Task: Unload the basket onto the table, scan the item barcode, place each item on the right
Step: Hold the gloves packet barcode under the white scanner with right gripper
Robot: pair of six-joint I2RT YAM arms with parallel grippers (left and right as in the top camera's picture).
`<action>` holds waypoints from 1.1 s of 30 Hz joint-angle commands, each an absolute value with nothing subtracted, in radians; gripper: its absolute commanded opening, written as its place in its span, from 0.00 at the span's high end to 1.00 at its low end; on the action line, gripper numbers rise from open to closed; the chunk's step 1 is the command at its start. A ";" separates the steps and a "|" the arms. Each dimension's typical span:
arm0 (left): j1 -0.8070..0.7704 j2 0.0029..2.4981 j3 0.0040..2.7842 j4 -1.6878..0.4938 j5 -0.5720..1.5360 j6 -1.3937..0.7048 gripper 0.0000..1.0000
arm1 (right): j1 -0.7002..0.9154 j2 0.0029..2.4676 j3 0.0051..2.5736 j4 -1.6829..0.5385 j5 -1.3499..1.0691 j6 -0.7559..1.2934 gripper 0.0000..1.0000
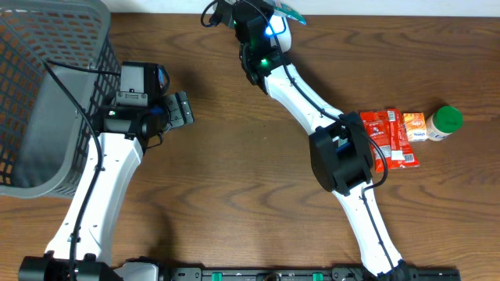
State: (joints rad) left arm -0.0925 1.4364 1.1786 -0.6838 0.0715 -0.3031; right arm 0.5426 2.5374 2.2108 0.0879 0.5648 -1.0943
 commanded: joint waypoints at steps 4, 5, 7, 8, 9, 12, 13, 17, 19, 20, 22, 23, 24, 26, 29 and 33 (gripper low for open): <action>-0.088 1.439 1.182 -0.685 0.059 -0.301 0.12 | 0.566 2.539 2.224 -0.013 0.536 -1.113 0.99; -0.088 1.439 1.182 -0.685 0.059 -0.301 0.12 | 0.566 2.539 2.224 -0.024 0.533 -1.111 0.99; -0.088 1.439 1.182 -0.685 0.059 -0.301 0.12 | 0.566 2.539 2.223 -0.034 0.532 -1.087 0.99; -0.088 1.439 1.182 -0.685 0.059 -0.301 0.12 | 0.566 2.539 2.224 -0.035 0.531 -1.077 0.99; -0.088 1.439 1.182 -0.685 0.059 -0.301 0.12 | 0.566 2.539 2.224 -0.037 0.529 -1.068 0.99; -0.088 1.439 1.182 -0.685 0.059 -0.301 0.12 | 0.566 2.539 2.224 -0.056 0.515 -1.022 0.99; -0.088 1.439 1.182 -0.685 0.059 -0.301 0.12 | 0.566 2.539 2.224 -0.065 0.514 -0.993 0.99; -0.088 1.439 1.182 -0.685 0.059 -0.301 0.12 | 0.566 2.539 2.224 -0.100 0.509 -0.870 0.99; -0.088 1.439 1.182 -0.685 0.059 -0.301 0.12 | 0.566 2.539 2.223 -0.128 0.486 -0.840 0.99; -0.088 1.439 1.182 -0.685 0.059 -0.301 0.12 | 0.566 2.539 2.224 -0.139 0.475 -0.833 0.99; -0.088 1.439 1.182 -0.685 0.059 -0.301 0.12 | 0.566 2.539 2.223 -0.157 0.450 -0.829 0.99; -0.088 1.439 1.182 -0.685 0.059 -0.301 0.12 | 0.566 2.539 2.223 -0.160 0.450 -0.819 0.99; -0.088 1.439 1.182 -0.685 0.059 -0.301 0.12 | 0.566 2.539 2.224 -0.160 0.451 -0.801 0.99; -0.088 1.439 1.182 -0.685 0.059 -0.301 0.12 | 0.564 2.538 2.224 -0.159 0.456 -0.753 0.99; -0.088 1.439 1.182 -0.685 0.059 -0.301 0.12 | 0.562 2.537 2.224 -0.157 0.490 -0.752 0.99; -0.088 1.439 1.182 -0.685 0.059 -0.301 0.12 | 0.555 2.507 2.224 -0.163 0.527 -0.727 0.99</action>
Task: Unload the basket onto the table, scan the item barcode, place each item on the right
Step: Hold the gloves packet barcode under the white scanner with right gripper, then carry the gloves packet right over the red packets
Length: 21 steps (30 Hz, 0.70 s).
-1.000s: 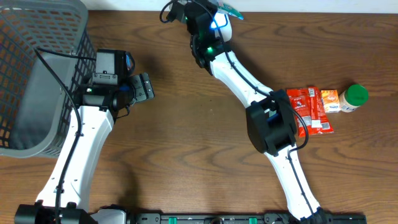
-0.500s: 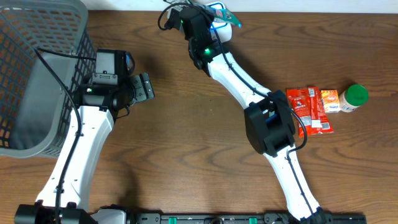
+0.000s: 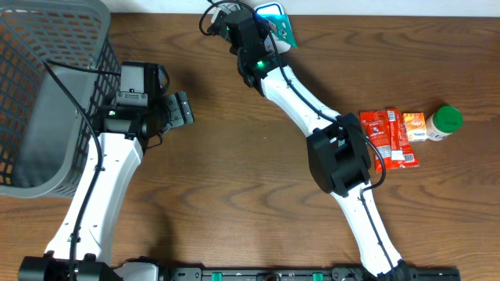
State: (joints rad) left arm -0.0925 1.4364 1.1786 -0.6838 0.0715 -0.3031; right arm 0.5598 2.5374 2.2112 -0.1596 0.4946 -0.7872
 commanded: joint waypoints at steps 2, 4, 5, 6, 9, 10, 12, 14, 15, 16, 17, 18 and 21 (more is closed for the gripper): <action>-0.088 1.439 1.182 -0.685 0.059 -0.301 0.12 | 0.550 2.471 2.224 -0.183 0.525 -0.690 0.99; -0.088 1.439 1.182 -0.685 0.059 -0.301 0.12 | 0.544 2.409 2.224 -0.226 0.520 -0.623 0.99; -0.088 1.439 1.182 -0.685 0.059 -0.301 0.12 | 0.543 2.380 2.224 -0.252 0.514 -0.595 0.99; -0.088 1.439 1.182 -0.685 0.059 -0.301 0.12 | 0.542 2.346 2.224 -0.281 0.511 -0.566 0.99; -0.088 1.439 1.182 -0.685 0.059 -0.301 0.12 | 0.537 2.234 2.224 -0.421 0.510 -0.453 0.99; -0.088 1.439 1.182 -0.685 0.059 -0.301 0.12 | 0.535 2.207 2.224 -0.473 0.507 -0.412 0.99; -0.088 1.439 1.182 -0.685 0.059 -0.301 0.12 | 0.522 2.142 2.224 -0.615 0.482 -0.327 0.99; -0.088 1.439 1.182 -0.685 0.059 -0.301 0.12 | 0.507 2.091 2.224 -0.764 0.435 -0.273 0.99; -0.088 1.439 1.182 -0.685 0.059 -0.301 0.12 | 0.496 2.069 2.224 -0.849 0.402 -0.233 0.99; -0.088 1.439 1.182 -0.685 0.059 -0.301 0.12 | 0.484 2.054 2.224 -0.920 0.365 -0.191 0.99; -0.088 1.439 1.182 -0.685 0.059 -0.301 0.12 | 0.468 2.039 2.224 -1.007 0.311 -0.154 0.99; -0.088 1.439 1.182 -0.685 0.059 -0.301 0.12 | 0.453 2.031 2.224 -1.074 0.263 -0.141 0.99; -0.088 1.439 1.182 -0.685 0.059 -0.301 0.12 | 0.393 2.025 2.223 -1.279 0.093 -0.109 0.99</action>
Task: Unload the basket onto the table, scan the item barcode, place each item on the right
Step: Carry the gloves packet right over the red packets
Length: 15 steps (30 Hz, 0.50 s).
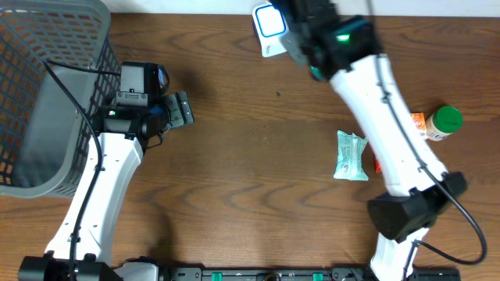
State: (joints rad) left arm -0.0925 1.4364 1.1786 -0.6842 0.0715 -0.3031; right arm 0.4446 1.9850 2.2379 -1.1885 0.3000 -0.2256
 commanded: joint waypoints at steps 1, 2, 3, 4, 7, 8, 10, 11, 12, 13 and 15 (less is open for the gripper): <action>-0.088 1.439 1.182 -0.685 0.059 -0.301 0.12 | 0.367 2.028 2.216 -1.336 0.027 -0.105 0.99; -0.088 1.439 1.182 -0.685 0.059 -0.301 0.12 | 0.345 2.029 2.204 -1.373 -0.024 -0.105 0.99; -0.088 1.439 1.182 -0.685 0.059 -0.301 0.12 | 0.320 2.029 2.181 -1.402 -0.076 -0.106 0.99; -0.088 1.439 1.182 -0.685 0.059 -0.301 0.12 | 0.298 2.029 2.152 -1.418 -0.108 -0.110 0.99; -0.088 1.439 1.182 -0.685 0.059 -0.301 0.12 | 0.240 2.029 2.063 -1.425 -0.117 -0.113 0.99; -0.088 1.439 1.182 -0.685 0.059 -0.301 0.12 | 0.219 2.029 2.028 -1.423 -0.117 -0.113 0.99; -0.088 1.439 1.182 -0.685 0.059 -0.301 0.12 | 0.151 2.029 1.934 -1.417 -0.117 -0.132 0.99; -0.088 1.439 1.182 -0.685 0.059 -0.301 0.12 | 0.130 2.029 1.905 -1.409 -0.118 -0.138 0.99; -0.088 1.439 1.182 -0.685 0.059 -0.301 0.12 | 0.107 2.029 1.875 -1.396 -0.118 -0.140 0.99; -0.088 1.439 1.182 -0.685 0.059 -0.301 0.12 | 0.088 2.029 1.849 -1.381 -0.117 -0.140 0.99; -0.088 1.439 1.182 -0.685 0.059 -0.301 0.12 | 0.051 2.029 1.791 -1.340 -0.111 -0.140 0.99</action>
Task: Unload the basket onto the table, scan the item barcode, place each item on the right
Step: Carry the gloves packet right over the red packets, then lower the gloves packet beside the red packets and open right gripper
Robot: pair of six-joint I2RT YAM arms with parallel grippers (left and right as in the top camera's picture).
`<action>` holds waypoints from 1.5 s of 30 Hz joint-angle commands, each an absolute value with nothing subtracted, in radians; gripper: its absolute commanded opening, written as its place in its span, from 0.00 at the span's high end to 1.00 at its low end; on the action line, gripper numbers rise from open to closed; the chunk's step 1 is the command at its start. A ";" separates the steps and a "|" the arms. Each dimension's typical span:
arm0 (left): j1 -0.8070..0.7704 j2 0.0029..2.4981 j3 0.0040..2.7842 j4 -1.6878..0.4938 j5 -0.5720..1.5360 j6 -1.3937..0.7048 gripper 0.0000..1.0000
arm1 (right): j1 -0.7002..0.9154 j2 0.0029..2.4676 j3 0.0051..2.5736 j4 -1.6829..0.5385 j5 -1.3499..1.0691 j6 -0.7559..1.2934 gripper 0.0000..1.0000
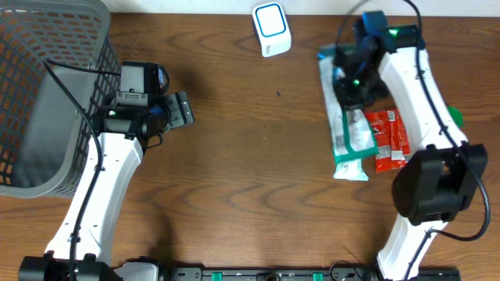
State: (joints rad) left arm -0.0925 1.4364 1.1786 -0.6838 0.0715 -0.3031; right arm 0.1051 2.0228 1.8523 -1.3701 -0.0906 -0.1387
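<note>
A white scanner point(271, 27) with a blue-framed window lies at the table's far edge. My right gripper point(349, 78) is to its right and is shut on a long white and teal packet point(355, 129), which hangs down over the table. The end of a second teal packet point(350, 170) shows from under it on the wood. My left gripper point(181, 109) stands open and holds nothing, beside the basket at the left.
A grey mesh basket point(31, 47) fills the far left corner. Red packets point(388, 140) lie just right of the teal ones. Behind the right arm, a sliver of a green-lidded bottle point(456, 117) shows.
My right gripper was at the scanner by the far edge and is now to the right, over the teal and red packets. The held packet now shows in full. The left arm stayed put.
My right gripper first held a teal packet at the far edge, then held it over the scanner. Later the scanner lay uncovered with the gripper beside it, and a teal packet showed on the table. Now the gripper holds a packet above that spot.
</note>
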 commanded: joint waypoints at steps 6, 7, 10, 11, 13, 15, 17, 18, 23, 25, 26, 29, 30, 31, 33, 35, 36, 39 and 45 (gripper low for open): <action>-0.088 1.439 1.182 -0.685 0.059 -0.301 0.12 | -0.041 2.029 1.632 -1.218 -0.103 -0.144 0.92; -0.088 1.439 1.182 -0.685 0.059 -0.301 0.12 | -0.056 2.029 1.612 -1.198 -0.103 -0.144 0.87; -0.088 1.439 1.182 -0.685 0.059 -0.301 0.12 | -0.086 2.029 1.579 -1.167 -0.103 -0.143 0.39; -0.088 1.439 1.182 -0.685 0.059 -0.301 0.12 | -0.093 2.029 1.577 -1.166 -0.103 -0.144 0.32; -0.088 1.439 1.182 -0.685 0.059 -0.301 0.12 | -0.104 2.029 1.579 -1.162 -0.103 -0.144 0.19; -0.088 1.439 1.182 -0.685 0.059 -0.301 0.12 | -0.110 2.025 1.599 -1.172 -0.104 -0.142 0.01; -0.088 1.439 1.182 -0.685 0.059 -0.301 0.12 | -0.112 2.019 1.633 -1.201 -0.104 -0.142 0.01; -0.088 1.439 1.182 -0.685 0.059 -0.301 0.12 | -0.112 2.017 1.647 -1.212 -0.104 -0.142 0.01; -0.088 1.439 1.182 -0.685 0.059 -0.301 0.12 | -0.109 2.012 1.684 -1.231 -0.107 -0.142 0.01; -0.088 1.439 1.182 -0.685 0.059 -0.301 0.12 | -0.109 2.012 1.683 -1.228 -0.107 -0.143 0.01; -0.088 1.439 1.182 -0.685 0.059 -0.301 0.12 | -0.109 2.012 1.683 -1.224 -0.106 -0.143 0.01; -0.088 1.439 1.182 -0.685 0.059 -0.301 0.12 | -0.109 2.012 1.683 -1.222 -0.106 -0.143 0.01; -0.088 1.439 1.182 -0.685 0.059 -0.301 0.12 | -0.109 2.012 1.683 -1.222 -0.106 -0.143 0.01; -0.088 1.439 1.182 -0.685 0.059 -0.301 0.12 | -0.109 2.012 1.683 -1.222 -0.106 -0.143 0.01; -0.088 1.439 1.182 -0.685 0.059 -0.301 0.12 | -0.109 2.012 1.683 -1.222 -0.106 -0.143 0.01; -0.088 1.439 1.182 -0.685 0.059 -0.301 0.12 | -0.109 2.012 1.683 -1.222 -0.106 -0.143 0.01; -0.088 1.439 1.182 -0.685 0.059 -0.301 0.12 | -0.109 2.012 1.683 -1.222 -0.106 -0.143 0.01; -0.088 1.439 1.182 -0.685 0.059 -0.301 0.12 | -0.109 2.012 1.683 -1.222 -0.106 -0.143 0.01; -0.088 1.439 1.182 -0.685 0.059 -0.301 0.12 | -0.110 2.012 1.683 -1.221 -0.106 -0.143 0.01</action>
State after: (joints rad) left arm -0.0925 1.4364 1.1786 -0.6834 0.0715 -0.3031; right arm -0.1093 2.0224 1.6676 -1.2217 -0.0982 -0.1410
